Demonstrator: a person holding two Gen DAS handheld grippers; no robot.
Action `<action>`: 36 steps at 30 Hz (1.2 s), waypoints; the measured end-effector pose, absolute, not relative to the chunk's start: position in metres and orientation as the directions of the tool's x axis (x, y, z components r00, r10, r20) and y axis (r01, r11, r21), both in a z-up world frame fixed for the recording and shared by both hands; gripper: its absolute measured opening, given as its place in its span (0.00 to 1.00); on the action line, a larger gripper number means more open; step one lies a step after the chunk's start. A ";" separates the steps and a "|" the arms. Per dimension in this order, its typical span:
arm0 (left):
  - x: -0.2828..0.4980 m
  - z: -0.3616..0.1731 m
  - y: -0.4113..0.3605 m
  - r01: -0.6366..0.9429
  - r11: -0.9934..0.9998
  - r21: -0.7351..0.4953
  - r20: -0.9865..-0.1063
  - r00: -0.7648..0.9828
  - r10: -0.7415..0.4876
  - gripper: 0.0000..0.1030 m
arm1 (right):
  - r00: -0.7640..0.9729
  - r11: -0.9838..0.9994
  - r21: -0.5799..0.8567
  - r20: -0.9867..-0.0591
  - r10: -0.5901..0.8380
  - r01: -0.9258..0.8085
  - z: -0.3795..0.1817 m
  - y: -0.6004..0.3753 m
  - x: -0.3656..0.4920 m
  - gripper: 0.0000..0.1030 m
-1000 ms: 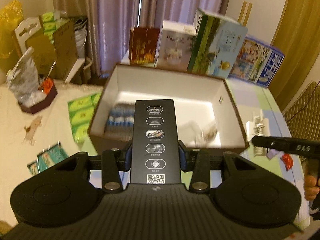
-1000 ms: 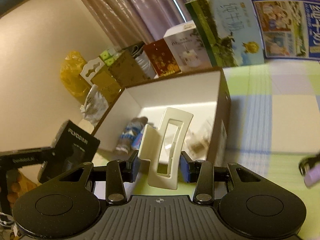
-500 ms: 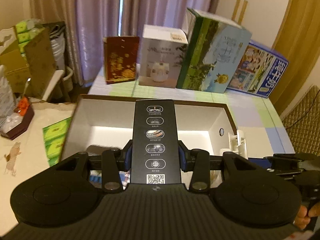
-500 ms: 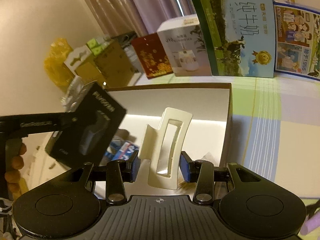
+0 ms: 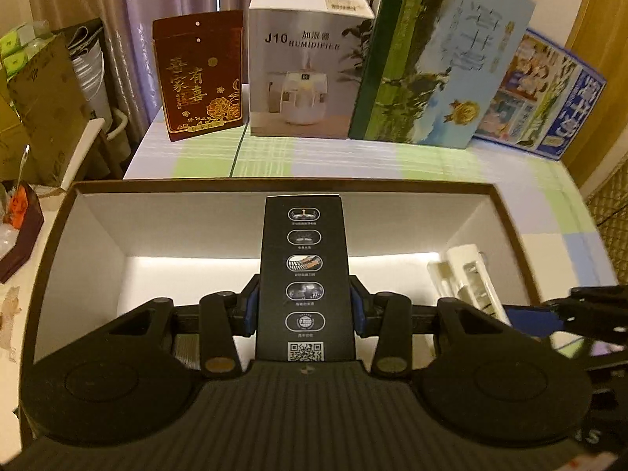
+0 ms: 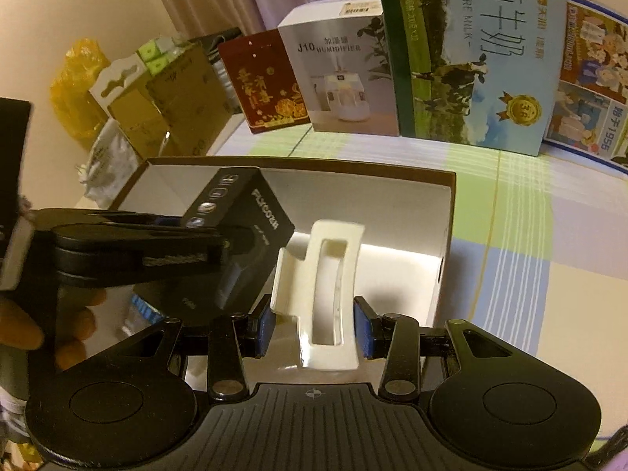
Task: Organize objects
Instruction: 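Open both tools to release the black box and clip inside the box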
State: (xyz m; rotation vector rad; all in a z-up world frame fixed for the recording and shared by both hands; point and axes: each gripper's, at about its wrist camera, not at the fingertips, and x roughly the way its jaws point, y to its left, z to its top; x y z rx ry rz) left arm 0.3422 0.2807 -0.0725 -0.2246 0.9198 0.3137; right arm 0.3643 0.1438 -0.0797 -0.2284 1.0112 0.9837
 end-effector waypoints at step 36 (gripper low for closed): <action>0.336 -0.075 0.301 -0.329 0.943 -0.054 -0.812 0.565 0.150 0.74 | 0.302 0.567 0.093 -0.770 0.562 -0.819 -0.088 0.162 0.367 0.52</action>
